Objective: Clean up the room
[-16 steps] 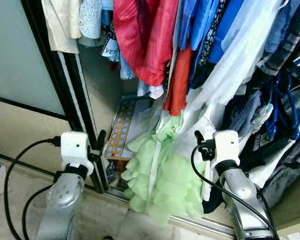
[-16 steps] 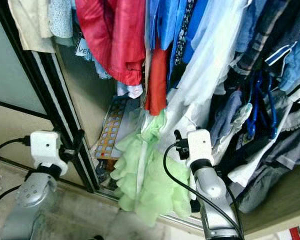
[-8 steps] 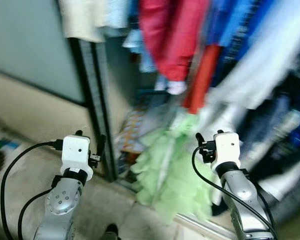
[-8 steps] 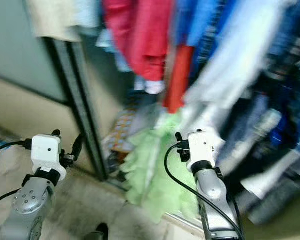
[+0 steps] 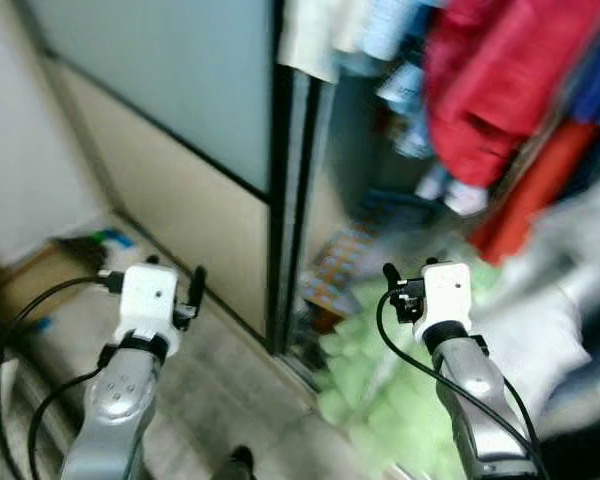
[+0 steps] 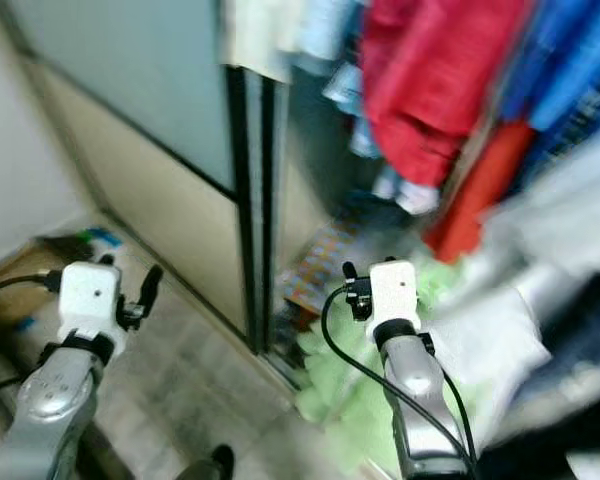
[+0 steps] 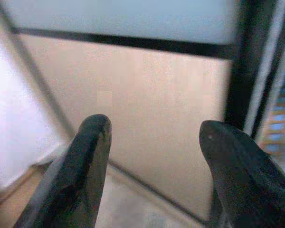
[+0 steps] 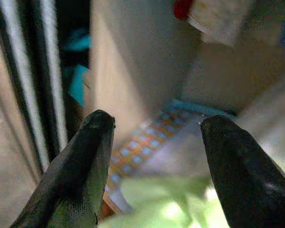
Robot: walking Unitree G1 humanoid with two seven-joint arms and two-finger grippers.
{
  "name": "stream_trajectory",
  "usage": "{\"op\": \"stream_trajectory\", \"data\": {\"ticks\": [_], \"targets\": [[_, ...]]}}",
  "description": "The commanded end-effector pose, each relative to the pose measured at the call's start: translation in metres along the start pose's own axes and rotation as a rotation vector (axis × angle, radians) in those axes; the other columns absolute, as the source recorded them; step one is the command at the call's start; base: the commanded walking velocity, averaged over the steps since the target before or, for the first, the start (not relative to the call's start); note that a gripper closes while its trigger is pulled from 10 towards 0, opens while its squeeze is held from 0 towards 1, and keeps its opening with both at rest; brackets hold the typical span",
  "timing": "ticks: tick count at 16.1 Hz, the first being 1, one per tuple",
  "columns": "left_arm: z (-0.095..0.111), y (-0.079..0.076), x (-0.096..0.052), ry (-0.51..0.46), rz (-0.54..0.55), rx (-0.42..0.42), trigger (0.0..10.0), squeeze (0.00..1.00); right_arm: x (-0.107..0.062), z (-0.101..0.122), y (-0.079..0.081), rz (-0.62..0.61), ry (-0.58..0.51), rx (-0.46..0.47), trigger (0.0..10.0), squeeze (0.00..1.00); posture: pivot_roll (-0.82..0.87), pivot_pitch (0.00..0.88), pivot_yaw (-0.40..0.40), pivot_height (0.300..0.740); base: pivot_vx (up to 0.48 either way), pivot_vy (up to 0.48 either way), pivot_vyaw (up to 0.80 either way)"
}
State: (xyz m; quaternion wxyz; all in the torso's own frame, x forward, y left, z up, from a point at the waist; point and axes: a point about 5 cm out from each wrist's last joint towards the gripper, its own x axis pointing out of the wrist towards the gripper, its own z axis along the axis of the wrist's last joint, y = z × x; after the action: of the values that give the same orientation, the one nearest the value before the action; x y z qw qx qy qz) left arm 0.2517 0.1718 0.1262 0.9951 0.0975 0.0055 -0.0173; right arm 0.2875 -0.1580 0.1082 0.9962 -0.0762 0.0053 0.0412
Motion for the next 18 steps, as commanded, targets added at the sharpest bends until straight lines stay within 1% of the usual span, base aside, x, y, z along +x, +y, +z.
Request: {"op": "stream_trajectory", "data": {"ticks": [1,6,8,10,11,13,15,16,17,18], "targets": [[-0.001,-0.005,-0.001,0.007,-0.006,-0.014,10.0,0.00,-0.002,-0.002,-0.004,-0.014,0.007,0.003,10.0,0.00,-0.05,0.097,-0.076,0.740,0.000,0.000,0.80],[-0.009,-0.005,0.001,0.029,-0.010,-0.060,10.0,0.00,-0.002,-0.005,-0.006,-0.037,0.008,0.022,10.0,0.00,-0.05,0.058,-0.068,0.740,0.000,0.000,0.00],[-0.011,-0.005,0.001,0.029,-0.006,-0.048,10.0,0.00,-0.005,-0.007,-0.008,-0.055,0.009,0.007,10.0,0.00,-0.05,0.036,-0.052,0.740,0.000,0.000,0.00],[-0.014,-0.001,-0.001,0.033,0.032,-0.009,10.0,0.00,-0.011,-0.013,-0.012,-0.106,0.016,-0.009,10.0,0.00,-0.05,0.014,-0.035,0.740,0.000,0.000,0.00],[-0.015,0.002,-0.002,0.036,0.031,-0.010,10.0,0.00,-0.013,-0.016,-0.013,-0.119,0.023,-0.007,10.0,0.00,-0.05,0.000,-0.027,0.740,0.000,0.000,0.00],[-0.019,0.001,-0.005,0.037,-0.090,-0.030,10.0,0.00,-0.014,-0.020,-0.013,-0.129,0.032,-0.007,10.0,0.00,-0.06,0.000,-0.026,0.740,0.000,0.000,0.00],[-0.021,-0.005,-0.005,0.042,-0.146,-0.012,10.0,0.00,-0.013,-0.021,-0.014,-0.137,0.034,-0.015,10.0,0.00,-0.08,0.000,-0.033,0.740,0.000,0.000,0.00],[-0.020,-0.006,-0.005,0.031,-0.148,-0.001,10.0,0.00,-0.013,-0.021,-0.015,-0.142,0.036,-0.017,10.0,0.00,-0.09,0.000,-0.037,0.740,0.000,0.000,0.00],[-0.011,-0.013,-0.001,-0.021,-0.167,0.032,10.0,0.00,-0.013,-0.021,-0.018,-0.152,0.040,-0.025,10.0,0.00,-0.10,0.000,-0.041,0.740,0.000,0.000,0.00],[-0.007,-0.016,0.002,-0.038,-0.168,0.030,10.0,0.00,-0.013,-0.021,-0.019,-0.157,0.041,-0.026,10.0,0.00,-0.11,0.000,-0.040,0.740,0.000,0.000,0.00]]}}
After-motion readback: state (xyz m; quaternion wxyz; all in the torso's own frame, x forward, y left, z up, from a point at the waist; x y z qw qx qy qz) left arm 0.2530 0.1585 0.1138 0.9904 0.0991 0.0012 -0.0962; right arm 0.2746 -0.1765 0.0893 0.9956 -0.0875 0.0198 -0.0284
